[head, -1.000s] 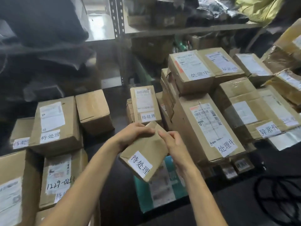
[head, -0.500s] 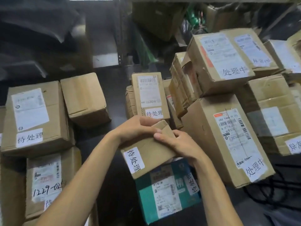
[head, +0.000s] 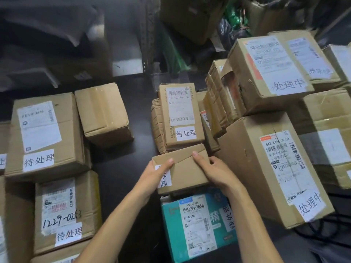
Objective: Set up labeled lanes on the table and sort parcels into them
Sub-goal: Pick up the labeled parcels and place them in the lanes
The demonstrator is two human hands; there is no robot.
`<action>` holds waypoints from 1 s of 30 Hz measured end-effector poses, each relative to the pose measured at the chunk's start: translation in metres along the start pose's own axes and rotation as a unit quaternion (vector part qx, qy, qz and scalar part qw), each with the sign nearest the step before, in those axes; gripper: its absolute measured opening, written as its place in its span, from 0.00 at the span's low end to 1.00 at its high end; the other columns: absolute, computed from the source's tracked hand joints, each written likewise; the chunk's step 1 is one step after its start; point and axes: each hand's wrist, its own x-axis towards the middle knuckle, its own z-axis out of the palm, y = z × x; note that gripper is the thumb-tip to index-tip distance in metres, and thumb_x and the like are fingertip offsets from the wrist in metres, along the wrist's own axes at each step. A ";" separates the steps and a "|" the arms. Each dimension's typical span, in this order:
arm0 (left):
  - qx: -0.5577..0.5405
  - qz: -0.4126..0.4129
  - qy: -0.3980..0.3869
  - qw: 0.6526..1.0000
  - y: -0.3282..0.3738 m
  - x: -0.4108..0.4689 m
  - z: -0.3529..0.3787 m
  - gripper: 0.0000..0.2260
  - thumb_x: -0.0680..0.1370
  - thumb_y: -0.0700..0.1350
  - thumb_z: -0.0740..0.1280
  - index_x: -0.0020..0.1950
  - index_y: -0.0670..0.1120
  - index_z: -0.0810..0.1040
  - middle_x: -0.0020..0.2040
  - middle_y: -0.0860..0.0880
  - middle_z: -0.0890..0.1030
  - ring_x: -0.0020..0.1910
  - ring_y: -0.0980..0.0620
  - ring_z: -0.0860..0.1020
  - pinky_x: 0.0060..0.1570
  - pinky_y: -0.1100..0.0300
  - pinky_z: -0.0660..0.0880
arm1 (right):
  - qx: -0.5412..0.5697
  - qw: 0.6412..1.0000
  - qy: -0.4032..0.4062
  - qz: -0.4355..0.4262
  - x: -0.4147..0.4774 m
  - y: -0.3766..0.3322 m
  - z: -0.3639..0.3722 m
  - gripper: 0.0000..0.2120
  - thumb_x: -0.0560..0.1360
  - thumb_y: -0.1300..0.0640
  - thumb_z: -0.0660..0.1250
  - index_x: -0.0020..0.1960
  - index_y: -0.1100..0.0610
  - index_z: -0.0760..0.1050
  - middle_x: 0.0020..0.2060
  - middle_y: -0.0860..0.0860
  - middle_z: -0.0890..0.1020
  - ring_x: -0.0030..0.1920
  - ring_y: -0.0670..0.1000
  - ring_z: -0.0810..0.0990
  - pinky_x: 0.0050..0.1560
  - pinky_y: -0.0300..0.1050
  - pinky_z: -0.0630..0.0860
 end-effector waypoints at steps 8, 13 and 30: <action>0.075 0.006 0.018 0.997 -0.005 0.007 0.004 0.33 0.71 0.69 0.71 0.68 0.52 0.70 0.59 0.52 0.83 0.54 0.54 0.84 0.57 0.52 0.81 | 0.043 0.998 -0.022 0.033 0.009 0.006 0.004 0.32 0.75 0.30 0.65 0.66 0.54 0.76 0.56 0.50 0.84 0.55 0.50 0.82 0.60 0.51 0.79; 0.120 0.016 0.049 0.991 -0.003 0.004 0.012 0.29 0.78 0.63 0.67 0.73 0.51 0.64 0.62 0.52 0.80 0.56 0.55 0.82 0.50 0.60 0.79 | 0.029 0.999 0.008 0.013 0.006 0.009 0.005 0.17 0.83 0.48 0.63 0.68 0.53 0.71 0.58 0.50 0.80 0.58 0.51 0.79 0.60 0.50 0.75; 0.125 0.160 0.188 0.961 0.004 -0.106 0.031 0.11 0.85 0.44 0.61 0.68 0.49 0.73 0.61 0.52 0.77 0.52 0.60 0.77 0.43 0.73 0.73 | -0.060 0.960 -0.046 -0.268 -0.097 -0.026 0.010 0.21 0.86 0.44 0.52 0.66 0.54 0.77 0.54 0.48 0.79 0.57 0.48 0.77 0.50 0.41 0.69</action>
